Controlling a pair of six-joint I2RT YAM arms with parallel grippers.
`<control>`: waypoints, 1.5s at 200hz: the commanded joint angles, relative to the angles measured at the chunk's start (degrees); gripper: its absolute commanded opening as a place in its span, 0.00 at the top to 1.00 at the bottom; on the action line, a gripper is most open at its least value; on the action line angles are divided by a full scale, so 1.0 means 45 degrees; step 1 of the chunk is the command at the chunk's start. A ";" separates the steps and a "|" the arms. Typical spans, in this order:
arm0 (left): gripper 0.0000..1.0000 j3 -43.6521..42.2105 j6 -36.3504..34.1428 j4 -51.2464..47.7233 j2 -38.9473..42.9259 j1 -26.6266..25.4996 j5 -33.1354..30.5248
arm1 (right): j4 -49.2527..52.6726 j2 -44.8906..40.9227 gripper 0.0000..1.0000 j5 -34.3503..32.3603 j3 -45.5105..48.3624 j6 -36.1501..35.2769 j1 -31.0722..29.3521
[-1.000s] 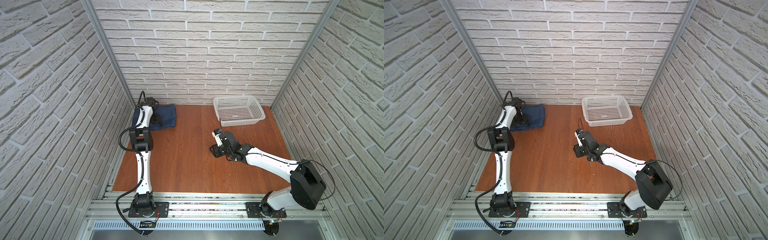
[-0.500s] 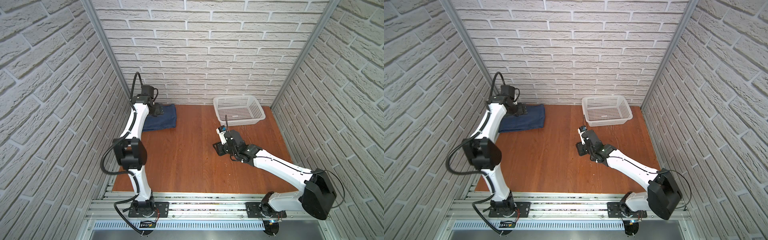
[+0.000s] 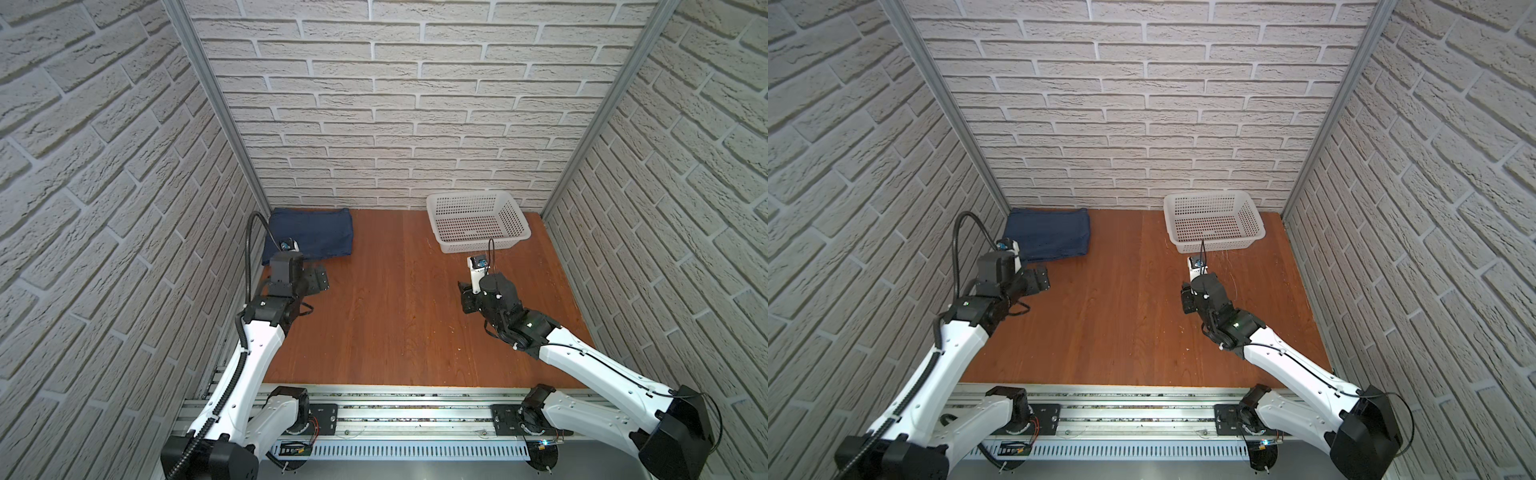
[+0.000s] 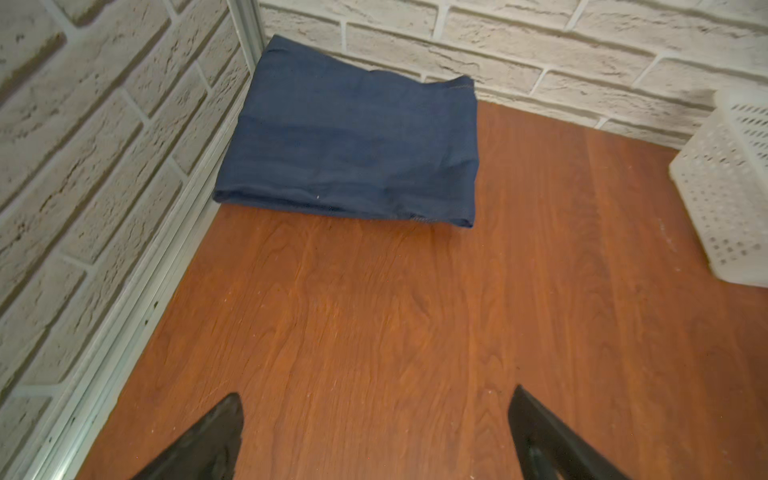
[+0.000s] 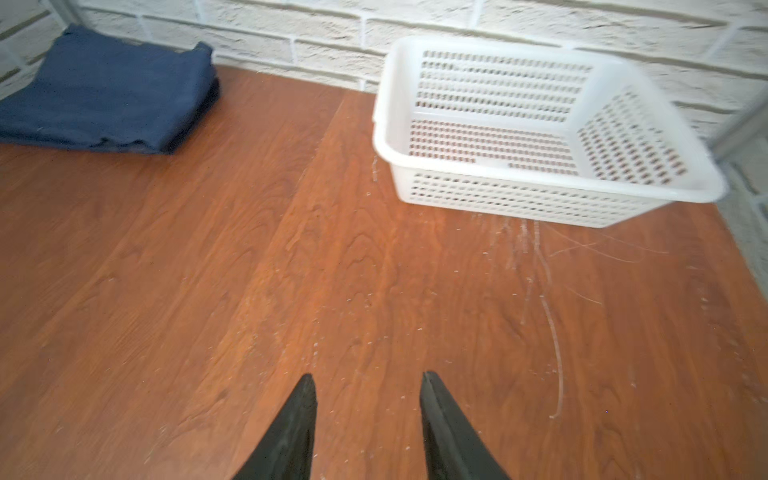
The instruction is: Fold and stack the trousers
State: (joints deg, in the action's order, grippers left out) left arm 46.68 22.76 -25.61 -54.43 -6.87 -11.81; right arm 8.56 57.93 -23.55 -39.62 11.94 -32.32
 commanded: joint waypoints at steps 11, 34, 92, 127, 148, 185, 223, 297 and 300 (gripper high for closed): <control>0.02 -0.1813 0.0098 0.2812 0.1344 0.0012 -0.1618 | -0.1911 -0.1002 0.56 -0.1778 0.1076 -0.0221 0.1614; 0.02 -0.3355 -0.0096 0.4340 0.2282 0.0055 -0.2420 | -0.2392 -0.1611 0.54 -0.3227 0.2010 0.0427 0.2849; 0.02 -0.6147 0.0201 0.7015 0.3781 0.0073 -0.4982 | -0.5149 -0.0396 0.52 -0.3624 0.3740 -0.0076 0.4760; 0.02 -0.6650 -0.0093 0.7839 0.3562 0.0082 -0.6061 | -0.7434 0.2197 0.52 -0.3222 0.3557 -0.0285 0.5031; 0.02 -0.6993 -0.0682 0.8682 0.3196 0.0082 -0.6779 | -0.8997 0.3753 0.51 -0.3244 0.3374 -0.0912 0.5068; 0.02 -0.8059 -0.1288 1.1594 0.1861 0.0376 -0.7178 | -0.9580 0.5122 0.52 -0.1793 0.3019 -0.1439 0.5308; 0.02 -0.9044 -0.1864 1.5250 -0.0025 0.0857 -0.6132 | -0.9632 0.4761 0.52 -0.0018 0.3349 -0.0982 0.6247; 0.02 -0.8894 -0.3186 1.8863 -0.3311 0.1185 -0.4362 | -0.9207 0.5304 0.52 0.1187 0.2768 -0.1593 0.6235; 0.02 -0.8872 -0.3225 1.9041 -0.3469 0.1219 -0.4286 | -0.9197 0.5314 0.52 0.1180 0.2768 -0.1599 0.6252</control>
State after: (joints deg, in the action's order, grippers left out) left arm 6.00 11.40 48.86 -66.74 -2.20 -34.39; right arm -31.68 81.43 -20.64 -25.56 5.89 -4.12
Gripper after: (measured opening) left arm 0.982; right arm 0.480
